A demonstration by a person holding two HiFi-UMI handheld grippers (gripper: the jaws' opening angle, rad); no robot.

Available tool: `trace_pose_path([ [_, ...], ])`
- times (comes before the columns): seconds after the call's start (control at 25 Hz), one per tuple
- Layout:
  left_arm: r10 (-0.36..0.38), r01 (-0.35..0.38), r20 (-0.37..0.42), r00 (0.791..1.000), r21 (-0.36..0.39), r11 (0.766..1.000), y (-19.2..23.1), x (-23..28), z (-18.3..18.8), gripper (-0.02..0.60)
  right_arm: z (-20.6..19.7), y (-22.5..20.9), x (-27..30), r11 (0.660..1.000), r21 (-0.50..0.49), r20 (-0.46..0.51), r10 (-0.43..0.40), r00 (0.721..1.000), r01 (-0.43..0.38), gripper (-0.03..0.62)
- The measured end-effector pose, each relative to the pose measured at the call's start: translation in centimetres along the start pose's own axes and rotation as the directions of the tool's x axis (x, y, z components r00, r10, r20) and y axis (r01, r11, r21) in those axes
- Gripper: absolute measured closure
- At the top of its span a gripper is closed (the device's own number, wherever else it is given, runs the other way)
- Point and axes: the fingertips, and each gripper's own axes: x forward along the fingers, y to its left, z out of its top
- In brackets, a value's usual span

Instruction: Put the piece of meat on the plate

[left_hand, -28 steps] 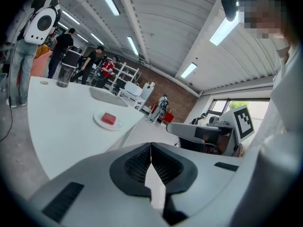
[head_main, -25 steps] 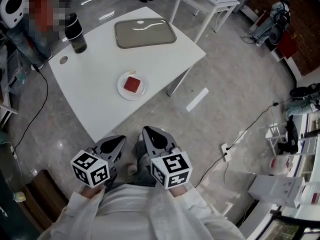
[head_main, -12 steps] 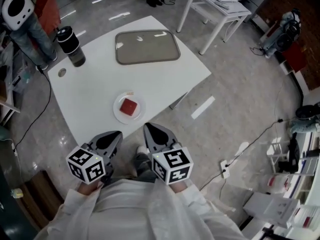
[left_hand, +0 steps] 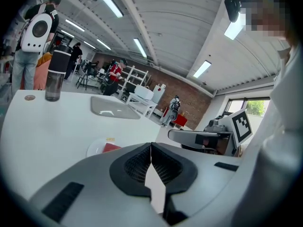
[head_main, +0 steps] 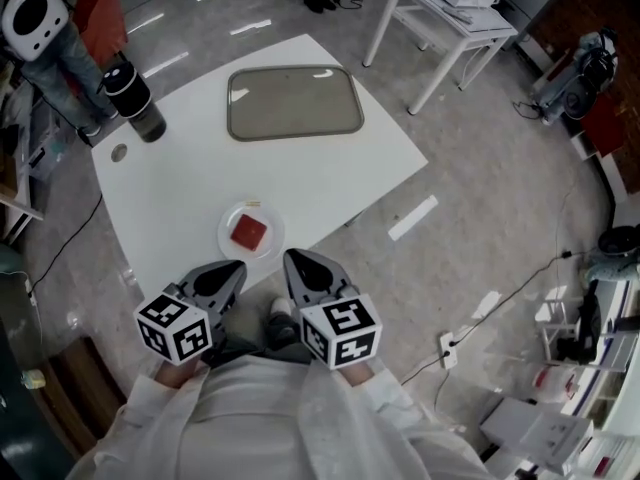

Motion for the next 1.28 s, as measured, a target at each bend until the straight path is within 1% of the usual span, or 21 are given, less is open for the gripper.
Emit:
trace_pose_path([
  [0.2,0.003,-0.003,-0.025,1.000,-0.016,1.000,0.4,0.5,-0.3,0.571,-0.5,0.0,0.9,1.000,0.017,-0.023,0.021,1.000,-0.021,0.579],
  [0.4,-0.015,0.013,-0.048,0.999,-0.024,1.000,1.2,0.4,-0.7,0.571,-1.1,0.4,1.9,1.000,0.022,-0.045,0.012,0.999,-0.011,0.579],
  [0.64,-0.039,0.036,-0.086,0.996,-0.032,0.999,2.2,0.5,-0.6,0.571,-0.8,0.7,2.8,0.999,0.035,-0.055,-0.004,0.998,0.006,0.579],
  [0.84,-0.059,0.055,-0.124,0.991,-0.035,0.998,3.0,0.6,-1.1,0.571,-1.5,1.9,3.5,0.999,0.041,-0.082,0.015,0.997,-0.011,0.579],
  [0.96,-0.062,0.054,-0.139,0.988,-0.057,0.997,3.2,0.5,-1.7,0.571,-2.2,2.4,3.3,0.999,0.050,-0.104,0.014,0.995,-0.009,0.579],
  [1.28,-0.062,0.040,-0.161,0.985,-0.140,0.989,5.0,0.4,-3.3,0.571,-4.2,1.4,3.9,0.994,0.098,-0.154,-0.024,0.988,0.040,0.579],
])
